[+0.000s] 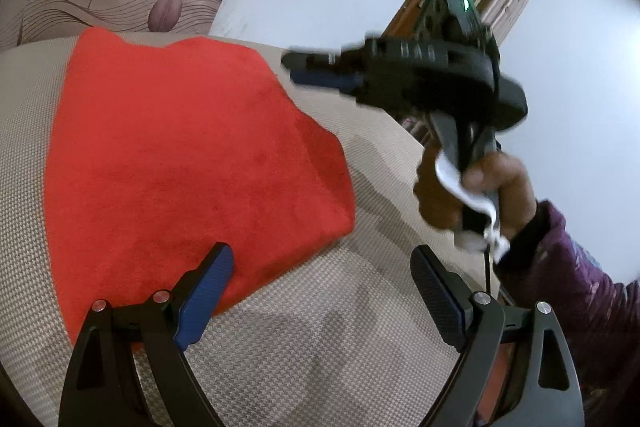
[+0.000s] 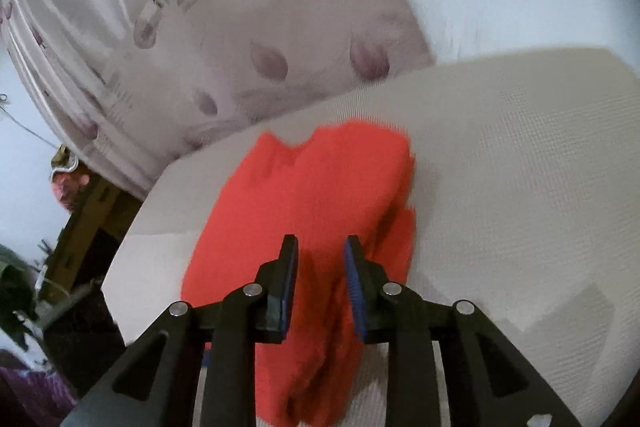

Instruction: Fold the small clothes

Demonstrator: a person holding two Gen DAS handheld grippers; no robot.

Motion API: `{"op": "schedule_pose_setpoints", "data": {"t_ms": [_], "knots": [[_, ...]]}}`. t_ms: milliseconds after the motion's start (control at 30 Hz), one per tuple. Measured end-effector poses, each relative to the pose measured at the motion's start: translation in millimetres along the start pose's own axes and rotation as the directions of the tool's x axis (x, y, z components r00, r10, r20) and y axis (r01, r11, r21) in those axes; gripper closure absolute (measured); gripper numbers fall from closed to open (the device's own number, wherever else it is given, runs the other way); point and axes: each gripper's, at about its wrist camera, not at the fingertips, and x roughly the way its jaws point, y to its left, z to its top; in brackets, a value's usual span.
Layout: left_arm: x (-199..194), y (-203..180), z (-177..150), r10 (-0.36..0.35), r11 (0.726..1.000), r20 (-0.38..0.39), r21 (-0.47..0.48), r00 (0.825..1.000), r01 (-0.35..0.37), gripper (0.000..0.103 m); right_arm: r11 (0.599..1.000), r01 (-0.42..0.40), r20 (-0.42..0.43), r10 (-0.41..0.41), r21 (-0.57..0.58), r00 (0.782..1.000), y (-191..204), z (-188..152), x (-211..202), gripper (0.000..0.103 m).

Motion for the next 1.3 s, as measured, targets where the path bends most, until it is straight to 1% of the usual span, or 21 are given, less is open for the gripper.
{"op": "schedule_pose_setpoints", "data": {"t_ms": [133,267,333,400,433,467,533,600,633,700,733,767,800,867,967,1000,1067,1133,1167,1233,1300], "knots": [[1,2,2,-0.001,1.0,-0.002,0.0,1.0,0.001,0.013,0.998,0.017,-0.014,-0.018,-0.053,1.0,9,18,25,0.079],[1,3,3,-0.003,1.0,0.001,-0.002,1.0,0.003,0.013,0.995,0.067,-0.128,-0.075,-0.071,0.989,0,14,75,0.08],[0,3,3,0.0,1.0,0.003,-0.002,1.0,0.0,0.013,0.991,0.078,-0.12,-0.09,-0.109,0.989,2,11,81,0.081],[0,4,3,0.004,1.0,0.006,-0.005,1.0,-0.004,0.013,0.994,0.073,-0.128,-0.083,-0.081,0.988,0,16,78,0.081],[-1,3,2,0.017,1.0,0.012,-0.005,1.0,-0.017,0.013,0.996,0.06,-0.111,-0.067,-0.062,0.992,0,17,70,0.081],[-4,2,1,0.034,0.999,0.024,-0.003,0.999,-0.034,0.013,0.998,0.04,-0.074,-0.044,-0.049,0.996,1,17,59,0.079],[-9,-1,0,0.063,0.998,0.055,0.003,0.996,-0.063,0.013,0.999,-0.005,0.011,0.005,-0.034,1.0,6,13,31,0.078],[-15,-3,0,0.114,0.993,0.08,0.01,0.99,-0.116,0.013,1.0,-0.017,0.049,0.018,-0.026,0.999,10,3,11,0.076],[-18,-6,0,0.151,0.988,0.091,0.019,0.984,-0.154,0.013,1.0,-0.004,0.068,0.005,-0.024,0.998,13,-5,1,0.073],[-26,-11,0,0.219,0.974,0.116,0.038,0.969,-0.225,0.013,0.999,0.032,0.101,-0.029,-0.024,0.994,15,-22,-15,0.065],[-30,-13,0,0.252,0.965,0.132,0.046,0.959,-0.26,0.013,0.998,0.054,0.123,-0.052,-0.015,0.991,14,-31,-23,0.056],[-33,-15,1,0.288,0.953,0.146,0.053,0.946,-0.299,0.013,0.998,0.062,0.137,-0.063,0.005,0.989,12,-39,-29,0.043],[-36,-17,2,0.327,0.939,0.155,0.06,0.932,-0.339,0.012,0.998,0.064,0.145,-0.066,0.024,0.987,9,-43,-31,0.038],[-40,-19,3,0.38,0.916,0.171,0.067,0.909,-0.396,0.011,0.995,0.077,0.157,-0.087,0.064,0.984,3,-53,-35,0.037],[-47,-18,6,0.456,0.879,0.193,0.053,0.869,-0.474,0.01,0.988,0.127,0.162,-0.141,0.088,0.977,0,-61,-33,0.037],[-51,-17,7,0.47,0.872,0.197,0.049,0.86,-0.487,0.01,0.985,0.143,0.164,-0.157,0.096,0.974,1,-65,-32,0.037],[-55,-13,9,0.508,0.849,0.21,0.045,0.836,-0.527,0.008,0.983,0.161,0.164,-0.174,0.091,0.971,3,-69,-29,0.036],[-57,-11,11,0.557,0.815,0.224,0.042,0.8,-0.579,0.003,0.981,0.183,0.16,-0.191,0.066,0.968,8,-71,-26,0.032],[-58,-10,11,0.571,0.804,0.229,0.041,0.788,-0.594,0.003,0.98,0.19,0.16,-0.196,0.052,0.968,11,-71,-24,0.03],[-61,-7,13,0.583,0.794,0.235,0.038,0.778,-0.606,0.003,0.979,0.202,0.161,-0.203,0.021,0.966,17,-73,-21,0.029],[-65,-6,13,0.601,0.779,0.241,0.035,0.762,-0.625,0.002,0.979,0.206,0.165,-0.203,0.0,0.965,21,-75,-20,0.029]]}}
